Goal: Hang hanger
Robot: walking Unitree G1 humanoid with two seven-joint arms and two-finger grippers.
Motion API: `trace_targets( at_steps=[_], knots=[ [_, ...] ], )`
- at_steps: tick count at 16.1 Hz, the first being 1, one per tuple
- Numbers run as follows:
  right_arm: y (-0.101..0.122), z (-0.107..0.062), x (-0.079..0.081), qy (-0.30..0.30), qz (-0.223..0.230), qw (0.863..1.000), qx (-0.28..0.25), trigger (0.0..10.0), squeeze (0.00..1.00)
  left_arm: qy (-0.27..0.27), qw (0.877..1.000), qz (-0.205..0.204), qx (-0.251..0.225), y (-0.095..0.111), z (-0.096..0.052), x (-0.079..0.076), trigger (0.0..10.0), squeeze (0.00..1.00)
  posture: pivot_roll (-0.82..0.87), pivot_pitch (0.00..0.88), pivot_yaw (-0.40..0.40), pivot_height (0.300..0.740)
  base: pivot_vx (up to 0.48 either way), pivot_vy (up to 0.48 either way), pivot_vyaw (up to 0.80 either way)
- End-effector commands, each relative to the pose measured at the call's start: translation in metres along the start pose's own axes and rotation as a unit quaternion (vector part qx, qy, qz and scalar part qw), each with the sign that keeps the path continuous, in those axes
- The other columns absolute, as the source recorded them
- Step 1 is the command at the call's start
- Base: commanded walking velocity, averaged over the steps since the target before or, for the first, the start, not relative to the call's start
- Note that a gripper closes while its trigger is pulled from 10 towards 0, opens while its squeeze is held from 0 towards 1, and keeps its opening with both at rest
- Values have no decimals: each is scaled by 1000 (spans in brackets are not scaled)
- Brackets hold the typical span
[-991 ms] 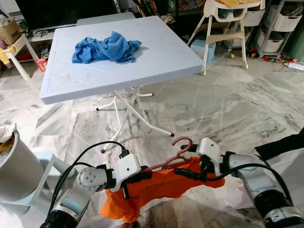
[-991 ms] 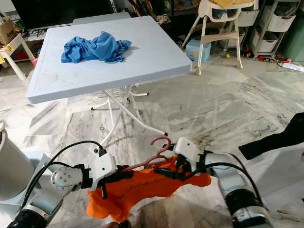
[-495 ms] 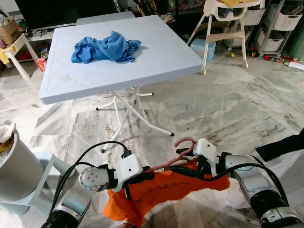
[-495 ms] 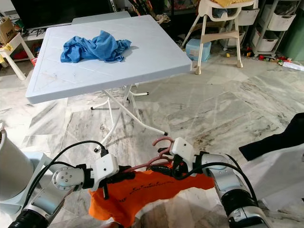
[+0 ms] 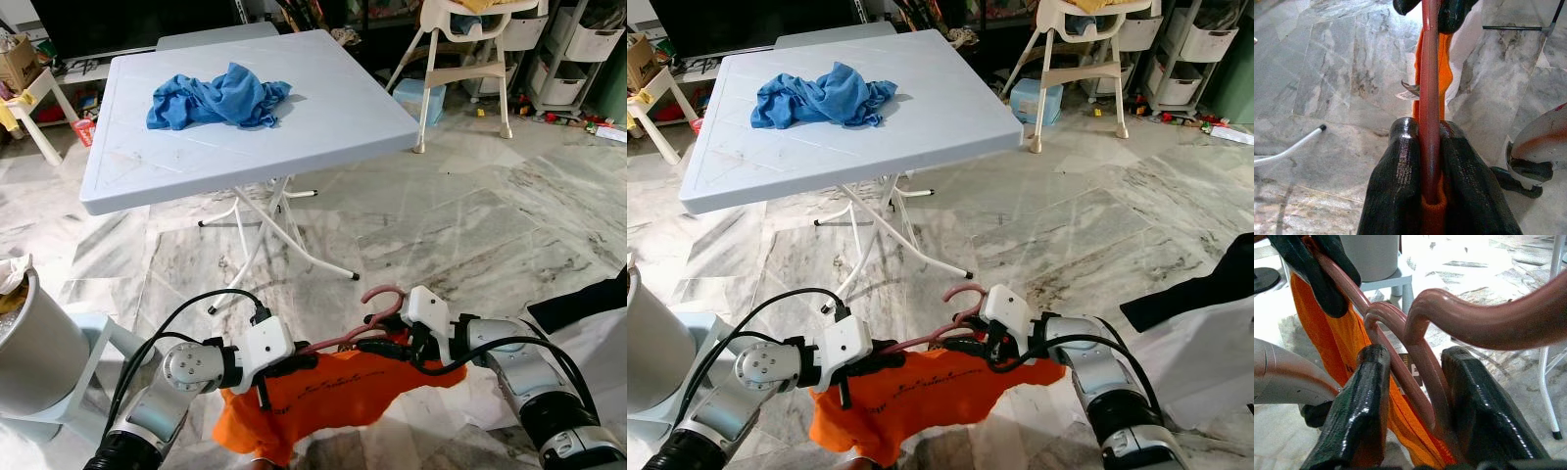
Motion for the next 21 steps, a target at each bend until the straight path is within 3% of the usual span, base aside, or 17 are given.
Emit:
trace_targets(
  at_steps=[1, 15, 21],
  knots=[
    [2, 1, -1, 7, -12, 1000, 11, 0, 0, 2, 1000, 19, -13, 8, -1, 5, 0, 0, -99, 63, 83, 740, 0, 0, 0],
    [-1, 1, 2, 11, -16, 1000, 14, 0, 0, 0, 999, 32, -2, 5, -1, 7, 0, 0, -101, 55, 88, 740, 0, 0, 0],
    [3, -2, 0, 15, 2, 1000, -5, 0, 0, 12, 998, 61, 21, -2, -3, 10, 0, 0, -100, 54, 82, 740, 0, 0, 0]
  ],
)
Point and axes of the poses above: a point about 5 cm out from each wrist's last joint towards the gripper, its own z axis pointing out of the wrist towards the gripper, its own y axis along the axis of the wrist's last joint, x = y × z, the point moved 1 cm from there along z, pointing out of the wrist towards the gripper, and after that the axes turned 3 degrees about z, right-handed, at the moved point
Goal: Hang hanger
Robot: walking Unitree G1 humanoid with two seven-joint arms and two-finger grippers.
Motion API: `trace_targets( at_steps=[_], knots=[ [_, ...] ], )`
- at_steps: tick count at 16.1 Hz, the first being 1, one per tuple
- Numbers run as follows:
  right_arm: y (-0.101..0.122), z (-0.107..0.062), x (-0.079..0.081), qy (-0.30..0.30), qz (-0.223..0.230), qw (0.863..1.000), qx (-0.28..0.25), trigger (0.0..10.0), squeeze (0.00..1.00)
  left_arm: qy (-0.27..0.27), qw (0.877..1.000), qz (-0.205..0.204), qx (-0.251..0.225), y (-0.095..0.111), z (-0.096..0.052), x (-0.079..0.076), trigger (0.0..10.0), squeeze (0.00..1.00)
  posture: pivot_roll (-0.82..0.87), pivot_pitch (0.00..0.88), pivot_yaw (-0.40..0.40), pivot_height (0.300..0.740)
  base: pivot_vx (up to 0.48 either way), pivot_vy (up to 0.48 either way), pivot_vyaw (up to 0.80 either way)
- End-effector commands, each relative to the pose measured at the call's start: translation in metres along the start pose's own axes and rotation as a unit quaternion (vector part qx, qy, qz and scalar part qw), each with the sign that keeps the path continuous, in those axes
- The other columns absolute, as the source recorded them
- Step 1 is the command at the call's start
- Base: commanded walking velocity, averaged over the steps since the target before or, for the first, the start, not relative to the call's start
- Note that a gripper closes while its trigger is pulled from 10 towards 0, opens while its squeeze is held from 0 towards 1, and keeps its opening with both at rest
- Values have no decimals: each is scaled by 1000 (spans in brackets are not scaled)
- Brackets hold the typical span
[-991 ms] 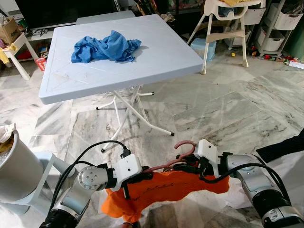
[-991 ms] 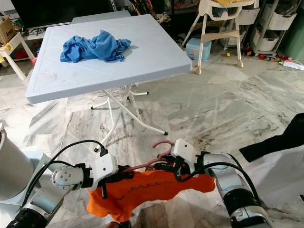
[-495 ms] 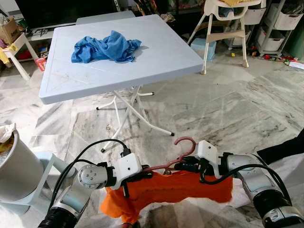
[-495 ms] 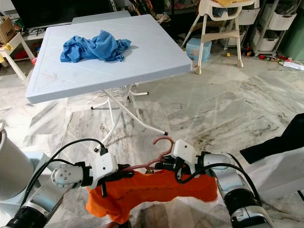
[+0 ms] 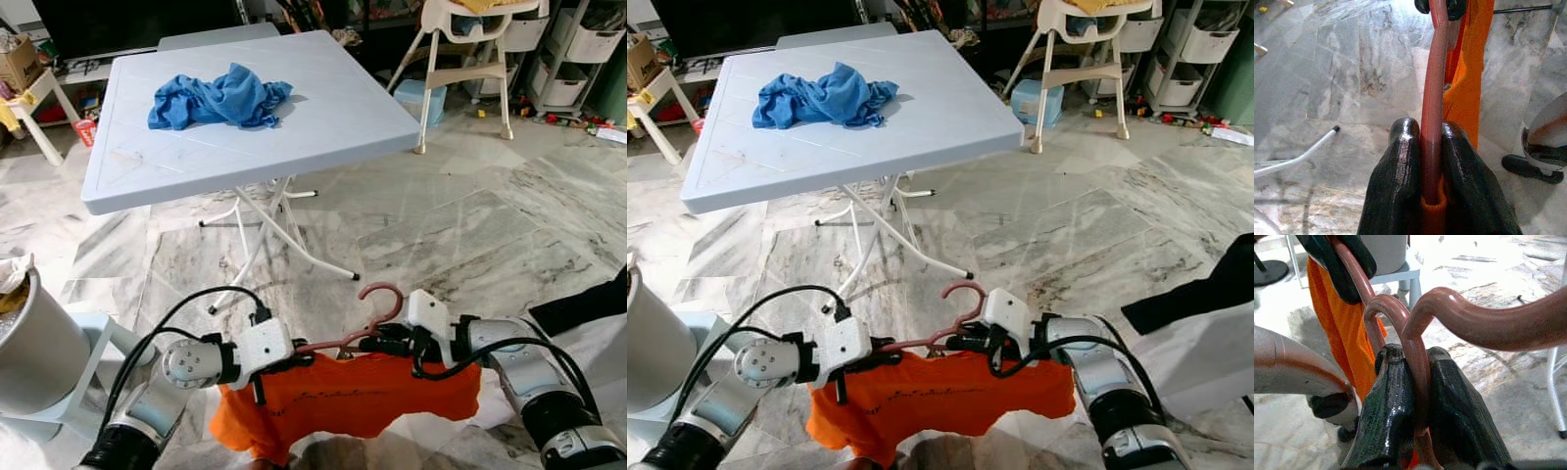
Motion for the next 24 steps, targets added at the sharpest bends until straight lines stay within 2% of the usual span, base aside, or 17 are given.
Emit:
trace_targets(
  at_steps=[1, 4, 7, 8, 9, 11, 13, 16, 22, 24],
  knots=[
    [7, -1, -1, 6, 9, 1000, -26, 0, 0, 8, 1000, 8, 8, -2, -2, 4, 0, 0, -100, 54, 82, 740, 0, 0, 0],
    [10, -1, 0, 11, 19, 999, -40, 0, 0, 11, 1000, 10, 9, -3, -2, 4, 0, 0, -101, 54, 82, 740, 0, 0, 0],
    [12, -2, 0, 15, 32, 998, -51, 0, 0, 31, 999, 32, 14, -2, -2, 10, 0, 0, -101, 55, 81, 740, 0, 0, 0],
    [12, -2, -1, 9, 31, 998, -54, 0, 0, 42, 999, 30, 13, -2, -2, 12, 10000, 671, -102, 57, 82, 740, 0, 0, 0],
    [13, -2, -2, -1, 29, 998, -57, 0, 0, 61, 998, 21, 6, -1, -3, 17, 10000, 1000, -101, 56, 81, 740, 0, 0, 0],
    [14, -1, -3, -6, 28, 998, -58, 0, 0, 64, 998, 19, 3, -1, -3, 18, 10000, 1000, -101, 57, 82, 740, 0, 0, 0],
    [19, 1, -11, -52, 4, 997, -61, 0, 0, 76, 997, 24, -4, 4, -3, 23, 10000, 1000, -99, 56, 84, 740, 0, 0, 0],
    [26, 2, -25, -137, -26, 989, -58, 0, 0, 142, 988, 52, 5, 8, -8, 44, 10000, 1000, -96, 52, 83, 740, 0, 0, 0],
    [22, 4, -25, -142, -37, 988, -43, 0, 0, 243, 967, 79, -6, 16, -21, 71, 10000, 1000, -93, 49, 79, 740, 0, 0, 0],
    [20, 5, -25, -143, -40, 988, -40, 0, 0, 262, 961, 84, -11, 19, -22, 75, 10000, 1000, -93, 50, 79, 740, 0, 0, 0]
  ],
)
Point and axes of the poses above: a point about 5 cm out from each wrist's last joint towards the gripper, its own z axis pointing out of the wrist towards the gripper, its own y axis along the axis of the wrist's last joint, x = y × z, the point moved 1 cm from there along z, pointing out of the wrist towards the gripper, and after that the axes turned 3 degrees about z, right-handed, at the moved point
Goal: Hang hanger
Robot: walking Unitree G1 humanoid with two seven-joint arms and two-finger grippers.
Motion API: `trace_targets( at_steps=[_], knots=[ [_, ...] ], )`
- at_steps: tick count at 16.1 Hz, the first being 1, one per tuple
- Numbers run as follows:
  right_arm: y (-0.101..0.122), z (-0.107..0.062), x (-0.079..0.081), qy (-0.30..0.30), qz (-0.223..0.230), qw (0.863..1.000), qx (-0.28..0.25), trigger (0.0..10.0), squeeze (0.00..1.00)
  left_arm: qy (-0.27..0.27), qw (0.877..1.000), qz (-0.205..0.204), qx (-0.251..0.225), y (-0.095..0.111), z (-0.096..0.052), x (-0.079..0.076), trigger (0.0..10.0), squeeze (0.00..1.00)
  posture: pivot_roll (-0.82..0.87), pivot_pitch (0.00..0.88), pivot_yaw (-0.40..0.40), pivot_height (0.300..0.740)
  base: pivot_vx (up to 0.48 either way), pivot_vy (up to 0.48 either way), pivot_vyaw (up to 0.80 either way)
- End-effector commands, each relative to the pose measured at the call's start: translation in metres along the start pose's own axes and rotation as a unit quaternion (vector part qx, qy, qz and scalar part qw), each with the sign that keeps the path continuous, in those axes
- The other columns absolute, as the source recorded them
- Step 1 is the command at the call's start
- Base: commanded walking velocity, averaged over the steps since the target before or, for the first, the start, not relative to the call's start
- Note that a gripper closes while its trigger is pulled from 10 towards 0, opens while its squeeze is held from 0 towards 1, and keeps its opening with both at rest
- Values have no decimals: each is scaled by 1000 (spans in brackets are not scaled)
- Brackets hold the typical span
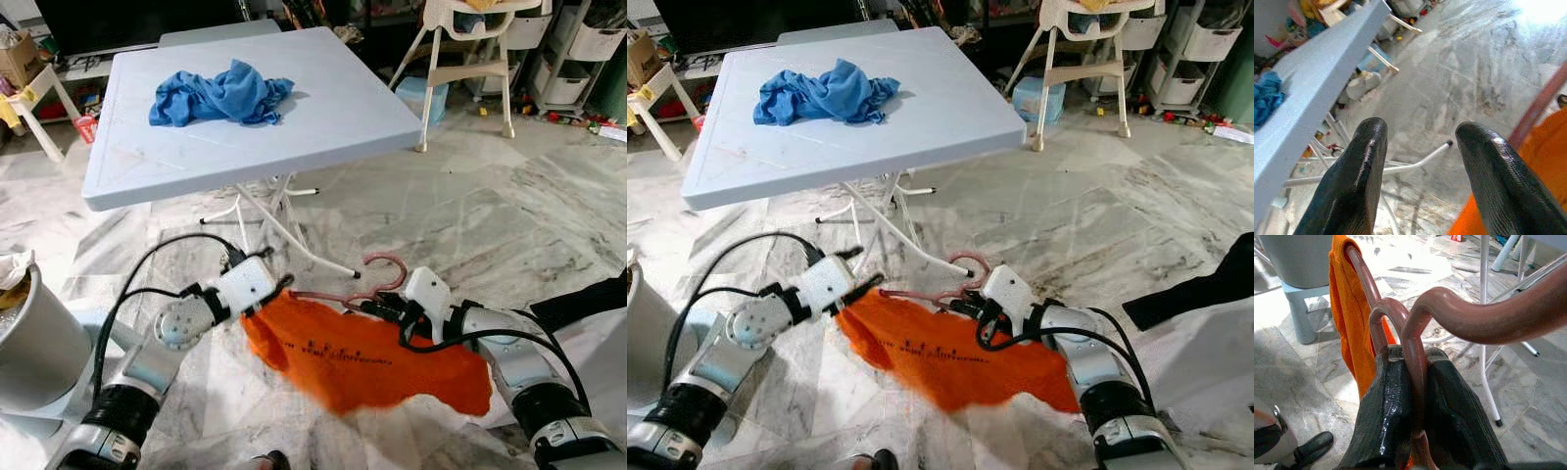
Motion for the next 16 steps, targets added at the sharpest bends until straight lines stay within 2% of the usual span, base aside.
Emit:
trace_targets(
  at_steps=[1, 4, 5, 7, 9, 11, 13, 16],
  knots=[
    [6, 2, -3, -2, -17, 1000, -8, 0, 0, 31, 999, 11, -1, 0, -2, 11, 10000, 1000, -94, 49, 79, 740, 0, 0, 0],
    [3, 0, -4, -6, -21, 1000, 0, 0, 0, 55, 998, 11, -6, 0, -3, 18, 10000, 1000, -93, 49, 78, 740, 0, 0, 0],
    [-1, -2, -9, -27, -31, 999, 19, 0, 0, 74, 997, 6, -4, -2, -8, 25, 10000, 1000, -91, 50, 78, 740, 0, 0, 0],
    [-1, -2, -16, -59, -33, 997, 26, 0, 0, 85, 996, -8, 3, -8, -15, 27, 10000, 1000, -88, 49, 79, 740, 0, 0, 0],
    [4, -3, -27, -114, -37, 993, 22, 0, 0, 102, 994, -31, 22, -19, -23, 22, 10000, 1000, -86, 49, 79, 740, 0, 0, 0],
    [6, -4, -32, -133, -36, 990, 18, 0, 0, 115, 992, -42, 31, -25, -26, 20, 10000, 1000, -86, 48, 77, 740, 0, 0, 0],
    [11, -7, -39, -165, -33, 986, 3, 0, 0, 128, 986, -86, 55, -37, -28, 7, 10000, 1000, -89, 45, 77, 740, 0, 0, 0],
    [19, -13, -40, -148, -48, 988, -15, 0, 0, 118, 984, -106, 86, -50, -28, -9, 10000, 1000, -103, 42, 81, 740, 0, 0, 0]
  ],
)
Point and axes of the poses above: a point about 5 cm out from each wrist's last joint towards the gripper, its own z axis pointing out of the wrist towards the gripper, its own y axis along the axis of the wrist's last joint, x = y × z, the point moved 1 cm from there along z, pointing out of the wrist towards the gripper, and after that the axes turned 3 degrees about z, right-handed, at the moved point
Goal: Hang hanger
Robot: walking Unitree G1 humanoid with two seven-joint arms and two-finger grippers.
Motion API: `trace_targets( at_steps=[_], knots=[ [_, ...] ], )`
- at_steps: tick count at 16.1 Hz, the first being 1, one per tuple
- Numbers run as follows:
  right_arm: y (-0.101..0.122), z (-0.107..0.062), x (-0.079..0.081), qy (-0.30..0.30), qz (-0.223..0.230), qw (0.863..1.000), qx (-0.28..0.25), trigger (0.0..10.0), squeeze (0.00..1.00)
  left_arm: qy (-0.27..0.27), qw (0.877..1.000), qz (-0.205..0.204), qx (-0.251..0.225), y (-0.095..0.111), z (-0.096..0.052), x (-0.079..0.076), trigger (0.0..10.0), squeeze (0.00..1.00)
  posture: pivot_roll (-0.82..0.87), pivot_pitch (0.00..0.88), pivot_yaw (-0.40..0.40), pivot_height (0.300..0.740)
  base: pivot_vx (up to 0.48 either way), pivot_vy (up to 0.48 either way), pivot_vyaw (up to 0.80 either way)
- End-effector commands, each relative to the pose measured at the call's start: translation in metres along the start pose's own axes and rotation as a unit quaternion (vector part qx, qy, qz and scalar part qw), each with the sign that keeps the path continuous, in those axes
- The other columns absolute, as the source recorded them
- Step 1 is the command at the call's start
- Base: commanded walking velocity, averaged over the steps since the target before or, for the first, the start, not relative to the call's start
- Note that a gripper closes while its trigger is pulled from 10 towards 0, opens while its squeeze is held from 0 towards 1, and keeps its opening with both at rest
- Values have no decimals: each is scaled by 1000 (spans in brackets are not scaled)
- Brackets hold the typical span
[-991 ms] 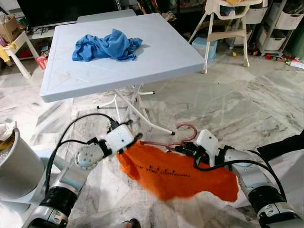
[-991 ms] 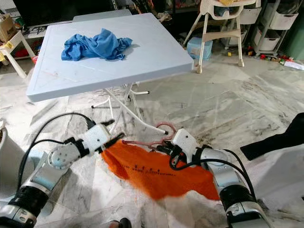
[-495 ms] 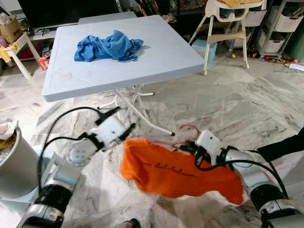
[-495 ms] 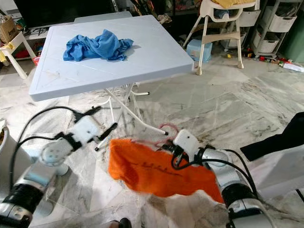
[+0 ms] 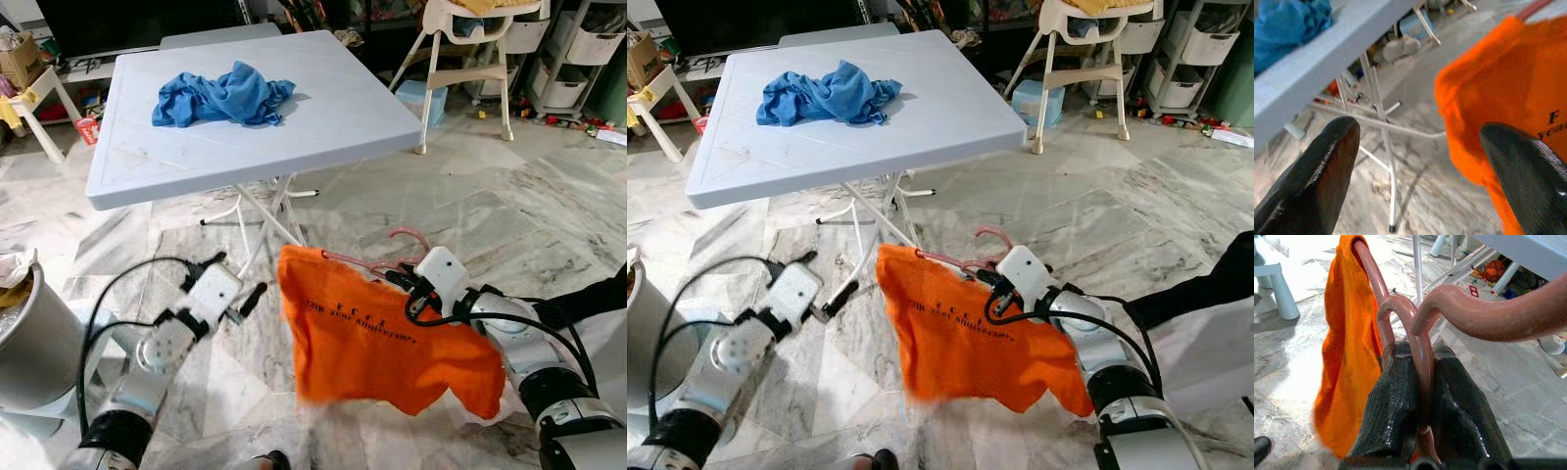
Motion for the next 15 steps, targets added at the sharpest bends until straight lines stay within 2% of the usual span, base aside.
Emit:
trace_targets(
  at_steps=[1, 5, 8, 9, 10, 12, 15],
  knots=[
    [15, -2, -8, -6, -16, 999, -36, 0, 0, 7, 1000, 2, 14, -5, -1, 2, 10000, 1000, -103, 42, 81, 740, 0, 0, 0],
    [27, -15, -16, 21, -29, 997, -68, 0, 0, 9, 999, -5, 43, -16, -1, 8, 10000, 1000, -112, 40, 97, 740, 0, 0, 0],
    [40, -22, -15, 71, -32, 993, -89, 0, 0, 5, 999, -1, 47, -17, 3, 7, 10000, 1000, -116, 42, 106, 740, 0, 0, 0],
    [43, -23, -15, 83, -34, 992, -90, 0, 0, 6, 999, 4, 45, -16, 4, 8, 10000, 953, -119, 44, 108, 740, 0, 0, 0],
    [46, -25, -14, 96, -31, 990, -95, 0, 0, 5, 999, 2, 40, -14, 6, 8, 10000, 0, -122, 44, 107, 740, 0, 0, 0],
    [49, -28, -14, 108, -34, 989, -96, 0, 0, 1, 999, -1, 36, -12, 8, 7, 10000, 0, -127, 45, 106, 740, 0, 0, 0],
    [54, -34, -11, 132, -29, 986, -99, 0, 0, -33, 999, -19, 10, -3, 17, -10, 10000, 0, -139, 49, 106, 740, 0, 0, 0]
  ],
)
Point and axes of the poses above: a point about 5 cm out from each wrist's last joint towards the gripper, its own z axis pointing out of the wrist towards the gripper, its own y axis along the axis of the wrist's last joint, x = y × z, the point moved 1 cm from there along z, pointing out of the wrist towards the gripper, and after that the axes turned 3 degrees about z, right-handed, at the moved point
